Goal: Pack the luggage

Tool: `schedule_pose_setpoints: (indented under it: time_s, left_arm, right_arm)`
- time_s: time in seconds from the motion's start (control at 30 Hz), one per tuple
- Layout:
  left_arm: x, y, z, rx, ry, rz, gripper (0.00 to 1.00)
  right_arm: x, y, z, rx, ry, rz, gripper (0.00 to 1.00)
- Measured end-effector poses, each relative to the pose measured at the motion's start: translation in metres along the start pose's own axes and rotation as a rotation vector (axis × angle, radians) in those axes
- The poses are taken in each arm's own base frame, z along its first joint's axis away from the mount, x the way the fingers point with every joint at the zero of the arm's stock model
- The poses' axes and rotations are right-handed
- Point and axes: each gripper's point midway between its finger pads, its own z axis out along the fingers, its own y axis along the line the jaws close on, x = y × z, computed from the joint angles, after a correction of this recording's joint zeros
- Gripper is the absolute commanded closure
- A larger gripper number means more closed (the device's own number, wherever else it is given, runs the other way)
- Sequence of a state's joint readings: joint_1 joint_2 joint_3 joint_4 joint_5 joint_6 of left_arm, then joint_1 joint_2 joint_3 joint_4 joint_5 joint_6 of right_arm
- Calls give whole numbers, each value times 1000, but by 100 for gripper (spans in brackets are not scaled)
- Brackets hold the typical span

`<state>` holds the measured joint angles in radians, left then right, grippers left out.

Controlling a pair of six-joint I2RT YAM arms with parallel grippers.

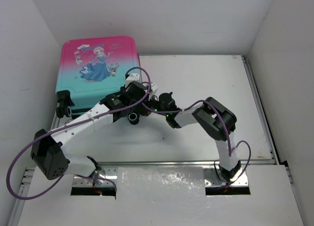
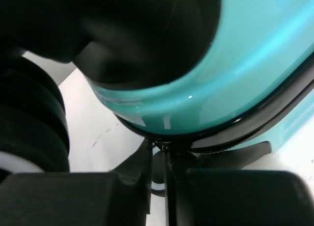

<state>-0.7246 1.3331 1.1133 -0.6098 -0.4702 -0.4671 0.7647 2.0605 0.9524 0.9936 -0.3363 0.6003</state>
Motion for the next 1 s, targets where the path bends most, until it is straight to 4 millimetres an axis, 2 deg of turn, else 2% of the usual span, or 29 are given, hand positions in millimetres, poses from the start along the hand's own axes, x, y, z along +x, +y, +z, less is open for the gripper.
schedule_pose_setpoints:
  time_s: [0.1,0.13,0.17,0.27,0.47,0.57,0.6,0.67,0.7,0.73,1.0]
  left_arm:
    - [1,0,0,3,2,0,100]
    - [1,0,0,3,2,0,100]
    - [1,-1,0,3,2,0,100]
    - [2,0,-2,7,8,5,100]
    - [3,1,-2,8,7,5,100]
    - [2,0,-2,11,4,3,100]
    - [2,0,-1,12,5,2,100]
    - [3,-1,-1,13,5,2,100]
    - [3,-1,-1,14,4,1,100]
    - [3,-1,-1,15,5,1,100]
    - [4,-2,2,23,-6,-6,100]
  right_arm:
    - [0,-2,1,17,-5,9,94]
    - [1,-2,1,24,-4,12,84]
    - [1,-4,1,33,-6,16,69]
    - [7,-8,2,64,13,46,66]
    - [8,-9,2,81,12,90,62]
    - [6,-11,2,96,1,99,74]
    - [5,-10,3,98,-6,96,82]
    - [5,-11,5,118,-15,94,88]
    - [5,-12,5,128,-18,95,96]
    - [5,-12,5,133,-20,94,100]
    - [2,-21,1,227,-51,102,100]
